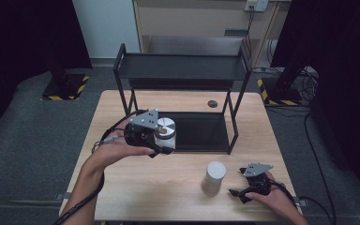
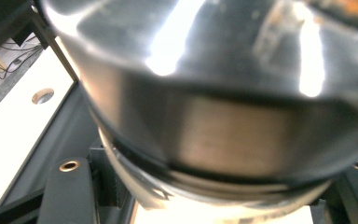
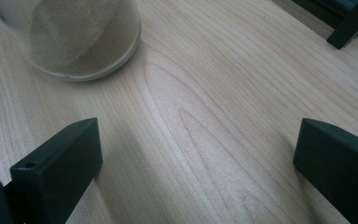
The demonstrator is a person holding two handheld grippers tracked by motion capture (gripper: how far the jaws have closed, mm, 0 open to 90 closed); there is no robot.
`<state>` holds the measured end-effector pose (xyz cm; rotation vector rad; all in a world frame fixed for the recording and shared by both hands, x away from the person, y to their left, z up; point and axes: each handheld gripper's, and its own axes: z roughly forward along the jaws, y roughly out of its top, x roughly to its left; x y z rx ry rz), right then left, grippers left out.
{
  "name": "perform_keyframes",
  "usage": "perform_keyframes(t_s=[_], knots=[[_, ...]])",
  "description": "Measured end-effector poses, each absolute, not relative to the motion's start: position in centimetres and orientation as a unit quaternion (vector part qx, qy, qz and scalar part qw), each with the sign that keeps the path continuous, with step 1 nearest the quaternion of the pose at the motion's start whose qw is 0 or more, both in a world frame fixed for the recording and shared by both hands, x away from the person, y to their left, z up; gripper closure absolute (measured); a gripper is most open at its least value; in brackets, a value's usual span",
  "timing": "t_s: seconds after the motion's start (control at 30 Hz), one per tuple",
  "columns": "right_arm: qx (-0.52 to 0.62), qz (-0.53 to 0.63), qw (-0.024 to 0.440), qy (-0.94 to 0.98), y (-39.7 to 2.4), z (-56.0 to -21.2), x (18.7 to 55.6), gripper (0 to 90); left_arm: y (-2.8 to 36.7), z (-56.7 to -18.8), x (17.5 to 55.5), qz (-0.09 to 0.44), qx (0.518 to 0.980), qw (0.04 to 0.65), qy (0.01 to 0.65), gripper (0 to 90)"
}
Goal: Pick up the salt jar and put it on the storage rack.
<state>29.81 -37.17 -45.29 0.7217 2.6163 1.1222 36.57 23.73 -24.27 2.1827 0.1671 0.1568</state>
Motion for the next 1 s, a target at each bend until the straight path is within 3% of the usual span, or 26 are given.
perform_keyframes(t_s=[0.53,1.0], knots=[[0.244,0.38,0.103,0.886,-37.2,-45.3,29.8,2.0,21.9,-14.5,41.0,0.07,0.889,0.45,0.047,29.7],[0.244,0.379,0.103,0.887,-37.1,-45.3,29.8,2.0,22.2,-9.7,43.6,0.096,0.892,0.438,0.058,29.7]])
